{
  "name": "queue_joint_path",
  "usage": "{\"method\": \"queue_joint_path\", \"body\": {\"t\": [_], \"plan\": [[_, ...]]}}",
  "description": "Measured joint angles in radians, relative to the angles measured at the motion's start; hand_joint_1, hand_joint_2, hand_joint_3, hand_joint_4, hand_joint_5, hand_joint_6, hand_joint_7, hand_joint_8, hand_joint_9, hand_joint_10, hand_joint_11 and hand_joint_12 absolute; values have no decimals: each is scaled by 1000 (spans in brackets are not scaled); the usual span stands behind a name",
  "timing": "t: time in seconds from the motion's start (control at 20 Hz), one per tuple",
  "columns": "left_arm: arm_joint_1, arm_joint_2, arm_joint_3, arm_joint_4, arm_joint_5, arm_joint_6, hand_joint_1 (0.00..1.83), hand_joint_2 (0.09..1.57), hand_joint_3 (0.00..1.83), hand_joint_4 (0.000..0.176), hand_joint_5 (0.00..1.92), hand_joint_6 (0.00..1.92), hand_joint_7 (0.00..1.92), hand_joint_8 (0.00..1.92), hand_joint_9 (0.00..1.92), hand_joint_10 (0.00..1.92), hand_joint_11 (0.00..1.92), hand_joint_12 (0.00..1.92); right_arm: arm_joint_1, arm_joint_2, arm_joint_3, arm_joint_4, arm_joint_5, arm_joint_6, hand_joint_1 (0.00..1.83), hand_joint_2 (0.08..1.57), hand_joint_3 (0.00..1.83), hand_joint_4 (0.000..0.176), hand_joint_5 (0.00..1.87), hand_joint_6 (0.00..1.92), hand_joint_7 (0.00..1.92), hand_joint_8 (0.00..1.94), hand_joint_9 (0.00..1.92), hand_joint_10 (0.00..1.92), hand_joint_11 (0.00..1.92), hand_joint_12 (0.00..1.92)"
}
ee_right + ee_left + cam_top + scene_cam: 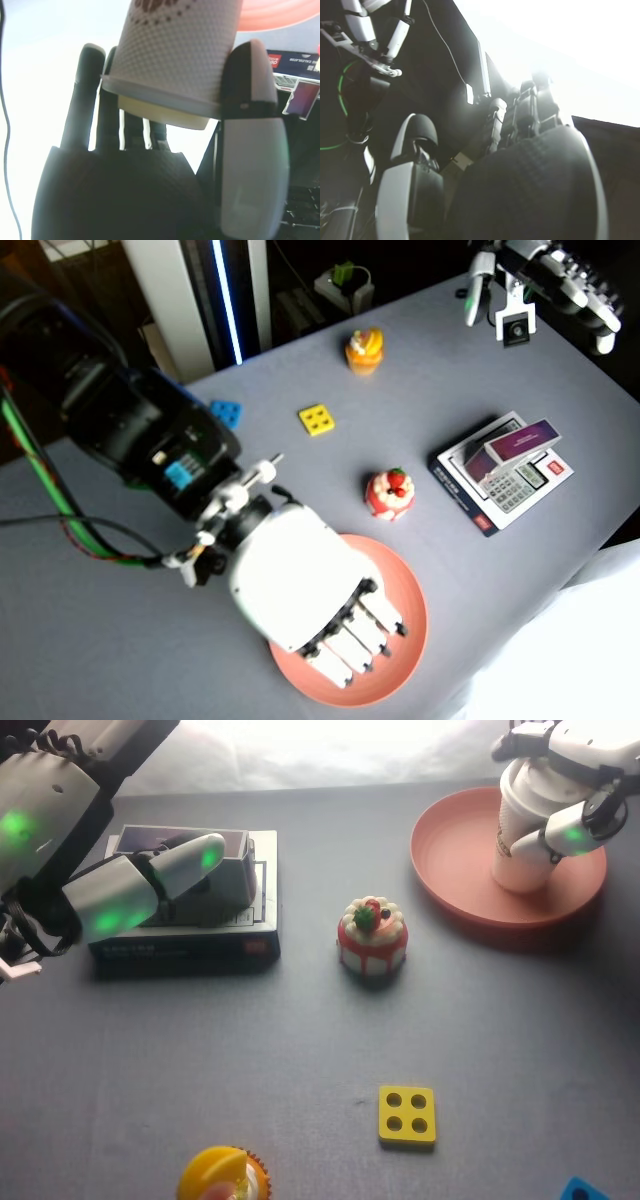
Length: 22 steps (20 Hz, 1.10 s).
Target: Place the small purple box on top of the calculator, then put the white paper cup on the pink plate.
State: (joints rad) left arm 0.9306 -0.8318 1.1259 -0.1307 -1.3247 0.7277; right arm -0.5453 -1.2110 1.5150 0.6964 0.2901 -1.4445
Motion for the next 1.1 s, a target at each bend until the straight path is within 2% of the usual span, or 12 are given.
{"method": "queue_joint_path", "body": {"t": [0.2,0.25,0.3,0.4,0.5,0.55,0.75,0.85,0.95,1.0,1.05,1.1], "plan": [[0,0,0,-2,-1,0,607,1255,0,93,43,5,0,0,0,0,0,463,0,0,0,0,-4,-1,770,1056,0,42,0,0,0,0,0,85,0,1543],[0,0,0,-2,-1,0,616,1250,0,96,40,3,0,0,0,0,0,451,0,0,-1,0,-4,-1,737,1037,0,84,0,0,0,0,0,16,0,1459],[0,0,0,-3,-1,0,628,1246,0,96,39,2,0,0,0,0,0,426,0,0,-1,0,-5,-2,714,1028,0,95,0,0,0,0,0,2,0,1266],[0,0,0,-3,-3,-2,676,1226,0,94,50,3,0,0,0,0,0,383,0,0,-6,0,-4,-9,714,1000,0,68,0,0,0,0,0,0,0,778],[0,0,0,-4,-7,-3,704,1217,0,104,53,3,0,0,0,0,0,303,0,2,-18,0,-3,-29,667,1006,1,75,0,0,0,0,0,0,0,67],[0,0,0,-5,-7,-4,704,1208,0,114,52,2,0,0,0,0,0,300,0,10,-35,0,-3,-48,609,998,0,78,0,0,0,0,0,0,0,13],[2,0,-1,-8,-9,-4,692,1194,0,120,59,2,0,0,0,0,0,318,19,69,-111,-4,28,-95,446,946,0,118,0,0,0,0,0,0,5,2],[8,0,-2,-10,-10,-5,677,1192,0,115,60,2,0,0,0,0,0,340,19,93,-139,-18,70,-99,430,919,0,117,0,0,0,0,2,3,0,730],[17,0,-5,-16,-12,-6,669,1190,0,120,65,3,0,0,0,0,0,347,19,123,-198,-51,101,-100,525,976,4,116,0,0,0,0,0,0,0,1058],[21,0,-6,-16,-15,-7,684,1192,0,120,70,3,0,0,0,0,0,318,19,140,-232,-76,114,-99,518,959,0,136,0,0,0,0,0,0,0,1085],[26,0,-13,-24,-16,-7,691,1191,0,99,75,3,0,0,0,0,0,343,19,170,-288,-118,137,-99,480,906,0,132,0,0,0,0,0,0,0,1088],[31,1,-13,-26,-20,-7,695,1191,0,89,80,5,0,0,0,0,0,350,19,188,-319,-137,158,-99,441,915,0,121,0,0,0,0,0,0,0,544]]}}
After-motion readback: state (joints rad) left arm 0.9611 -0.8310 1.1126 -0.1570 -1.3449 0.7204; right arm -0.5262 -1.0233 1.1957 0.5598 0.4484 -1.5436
